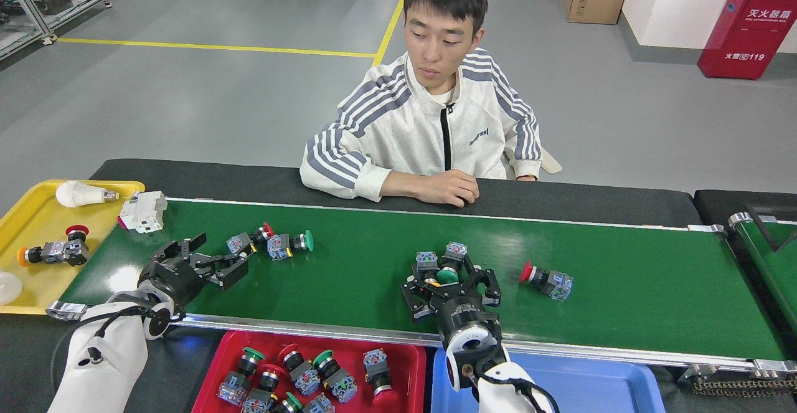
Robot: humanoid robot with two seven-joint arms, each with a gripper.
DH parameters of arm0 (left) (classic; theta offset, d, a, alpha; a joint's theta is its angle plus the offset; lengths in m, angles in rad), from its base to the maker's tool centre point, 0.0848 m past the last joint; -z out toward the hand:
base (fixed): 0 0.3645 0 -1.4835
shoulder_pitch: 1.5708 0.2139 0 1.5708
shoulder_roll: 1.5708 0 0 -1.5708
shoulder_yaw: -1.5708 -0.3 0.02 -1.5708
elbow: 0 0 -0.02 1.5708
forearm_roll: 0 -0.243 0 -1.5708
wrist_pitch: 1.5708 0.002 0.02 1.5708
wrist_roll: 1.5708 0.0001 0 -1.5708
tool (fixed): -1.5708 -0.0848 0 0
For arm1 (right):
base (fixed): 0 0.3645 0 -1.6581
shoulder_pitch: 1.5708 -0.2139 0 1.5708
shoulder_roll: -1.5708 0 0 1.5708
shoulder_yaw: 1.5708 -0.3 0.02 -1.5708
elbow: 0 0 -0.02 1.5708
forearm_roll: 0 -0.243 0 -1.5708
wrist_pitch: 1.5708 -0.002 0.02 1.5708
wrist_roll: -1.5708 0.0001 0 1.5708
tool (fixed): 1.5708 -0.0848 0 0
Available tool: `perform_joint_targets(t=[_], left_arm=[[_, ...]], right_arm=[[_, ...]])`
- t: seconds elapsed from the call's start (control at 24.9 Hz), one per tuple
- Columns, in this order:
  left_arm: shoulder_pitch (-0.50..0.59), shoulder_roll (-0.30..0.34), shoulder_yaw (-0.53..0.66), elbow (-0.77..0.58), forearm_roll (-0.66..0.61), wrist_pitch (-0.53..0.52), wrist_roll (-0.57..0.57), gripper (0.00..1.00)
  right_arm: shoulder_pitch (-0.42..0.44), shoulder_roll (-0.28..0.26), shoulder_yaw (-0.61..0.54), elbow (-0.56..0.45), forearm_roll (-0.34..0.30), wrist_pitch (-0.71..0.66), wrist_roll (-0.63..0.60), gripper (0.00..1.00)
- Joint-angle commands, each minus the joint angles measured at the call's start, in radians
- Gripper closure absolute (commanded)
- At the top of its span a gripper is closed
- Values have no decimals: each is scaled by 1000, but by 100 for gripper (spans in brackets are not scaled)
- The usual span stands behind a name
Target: Pick switch part from conveyor to tray
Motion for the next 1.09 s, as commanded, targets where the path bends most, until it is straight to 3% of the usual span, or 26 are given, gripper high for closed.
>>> perform_joint_targets(t=[0.0, 0.08, 0.16, 0.2, 0.44, 0.6, 0.76, 0.84, 0.88, 0.96, 1.04], left_arm=[[-22, 4, -1, 12, -2, 32, 30, 0], [-22, 1, 2, 14, 0, 72, 35, 1], [-24, -4, 5, 14, 1, 92, 35, 5], [-24, -10, 5, 14, 3, 98, 35, 8], [-19, -42, 8, 14, 20, 210, 36, 31], [13, -38, 10, 9, 73, 210, 38, 50], [67, -26, 13, -29, 146, 184, 47, 72], [101, -22, 14, -77, 153, 117, 90, 80], [111, -19, 17, -97, 153, 84, 102, 81], [154, -4, 36, -181, 152, -38, 107, 82], [216, 7, 43, -284, 152, -179, 105, 82]], right_arm=[[-20, 9, 4, 0, -1, -68, -6, 62], [-20, 9, 6, 20, 2, -117, -3, 66], [-20, 9, 6, 22, -7, -125, -6, 84], [-20, 9, 6, 22, -7, -126, -7, 88], [-20, 9, 6, -14, -7, -166, -7, 92], [8, 4, 7, -130, -6, -215, -1, 92], [127, -1, 50, -322, 2, -342, 23, 92], [199, -8, 107, -420, 5, -401, 32, 90], [226, -16, 137, -449, 9, -422, 32, 82], [279, -54, 208, -495, 52, -447, 32, 0], [308, -64, 214, -503, 59, -454, 31, 0]])
